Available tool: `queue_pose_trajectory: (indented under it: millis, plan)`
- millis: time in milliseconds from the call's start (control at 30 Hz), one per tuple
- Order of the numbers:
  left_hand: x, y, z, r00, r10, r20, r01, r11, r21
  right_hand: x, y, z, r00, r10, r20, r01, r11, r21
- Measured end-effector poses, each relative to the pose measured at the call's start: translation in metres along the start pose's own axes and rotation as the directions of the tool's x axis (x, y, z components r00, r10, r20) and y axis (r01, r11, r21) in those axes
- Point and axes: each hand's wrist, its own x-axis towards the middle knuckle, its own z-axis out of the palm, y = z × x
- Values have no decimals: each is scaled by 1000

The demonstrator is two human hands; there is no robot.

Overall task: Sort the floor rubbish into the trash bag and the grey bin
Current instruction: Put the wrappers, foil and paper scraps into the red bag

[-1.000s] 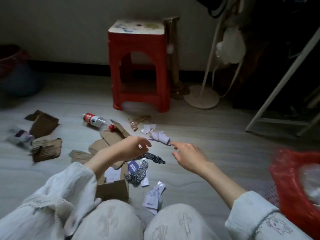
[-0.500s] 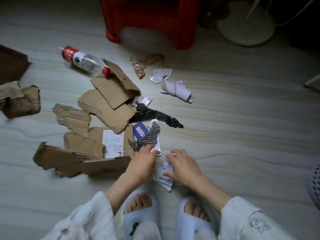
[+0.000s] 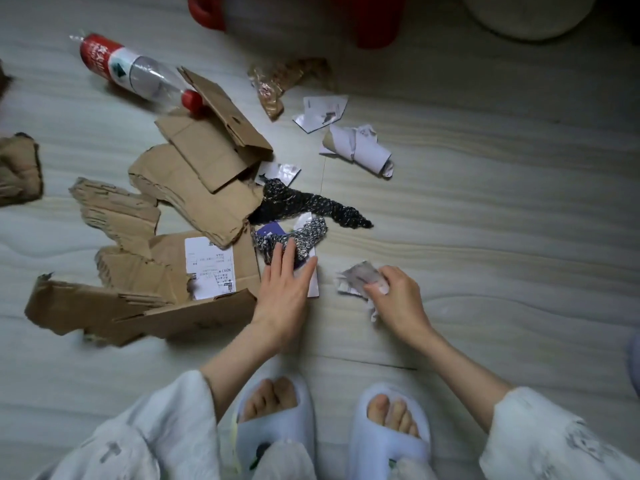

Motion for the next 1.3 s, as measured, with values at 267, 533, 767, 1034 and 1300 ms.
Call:
queue_pose_trajectory:
  millis: [267, 533, 767, 1034, 1300]
  plan:
    - [18, 7, 5, 995, -3, -103, 9, 998, 63, 8, 1, -26, 957, 289, 34, -272, 846, 459]
    - [0, 1, 16, 966, 29, -257, -99, 959, -265, 1, 16, -29, 928, 339, 154, -366, 758, 540]
    - [-13, 7, 20, 954, 77, -291, -171, 935, -312, -1, 24, -20, 981, 192, 39, -196, 970, 141]
    - [-24, 8, 20, 948, -145, -284, -29, 847, -530, 3, 16, -15, 996, 49, 70, -20, 930, -367]
    - [-23, 7, 31, 963, -43, -266, -75, 905, -420, -6, 20, -14, 993, 107, 50, -81, 925, -371]
